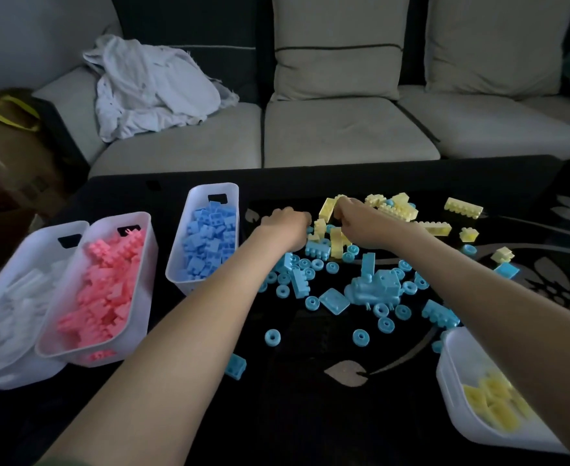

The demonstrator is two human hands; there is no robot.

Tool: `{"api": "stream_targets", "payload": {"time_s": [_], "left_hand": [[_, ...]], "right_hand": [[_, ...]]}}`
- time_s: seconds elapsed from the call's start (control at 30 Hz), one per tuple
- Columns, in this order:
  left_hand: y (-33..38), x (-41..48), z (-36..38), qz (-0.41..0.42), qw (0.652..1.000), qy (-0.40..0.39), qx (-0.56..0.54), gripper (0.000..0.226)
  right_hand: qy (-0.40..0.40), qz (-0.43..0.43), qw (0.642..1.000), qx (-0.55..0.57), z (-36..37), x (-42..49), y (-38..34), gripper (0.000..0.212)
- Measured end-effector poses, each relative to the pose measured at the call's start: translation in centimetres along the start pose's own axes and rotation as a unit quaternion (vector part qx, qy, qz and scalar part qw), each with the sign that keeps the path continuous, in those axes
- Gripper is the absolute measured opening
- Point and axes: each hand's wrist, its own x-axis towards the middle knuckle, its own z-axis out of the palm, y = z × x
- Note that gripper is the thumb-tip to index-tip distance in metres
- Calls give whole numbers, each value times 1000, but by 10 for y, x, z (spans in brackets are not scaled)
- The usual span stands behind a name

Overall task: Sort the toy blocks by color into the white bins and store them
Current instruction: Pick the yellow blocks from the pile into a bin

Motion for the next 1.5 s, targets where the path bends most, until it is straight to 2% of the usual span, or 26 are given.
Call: {"api": "stream_targets", "payload": {"time_s": [0.07, 0.23, 0.47, 0.63, 0.73, 0.93, 1.07, 1.2, 1.33, 1.5], "left_hand": [[0, 0, -1, 3, 1000, 19, 0, 41], [-2, -6, -2, 4, 999, 31, -29, 36], [-1, -16, -4, 4, 996, 56, -74, 36], [0, -18, -1, -17, 988, 84, -130, 33], [1, -21, -1, -21, 983, 92, -159, 32], [12, -39, -8, -1, 968, 149, -201, 34], [39, -58, -21, 49, 960, 169, -219, 32], [90, -95, -28, 143, 950, 145, -236, 25], [130, -142, -20, 241, 920, 99, -292, 18], [157, -163, -9, 273, 936, 35, -221, 19]], "right_hand": [[-28, 5, 1000, 9, 3, 0, 0, 37], [-91, 56, 994, -19, 9, 0, -9, 59], [-89, 55, 995, -2, 5, -9, -15, 52], [-32, 55, 998, 8, -2, -14, -16, 19], [-6, 52, 998, 31, -10, -21, -14, 26], [0, 42, 996, 78, -23, -45, -4, 21], [18, 58, 993, 97, -48, -81, 7, 28], [34, 77, 994, 76, -62, -136, 28, 26], [-18, 87, 994, 57, -74, -195, 53, 13], [-60, 104, 988, 99, -83, -251, 77, 22]]}}
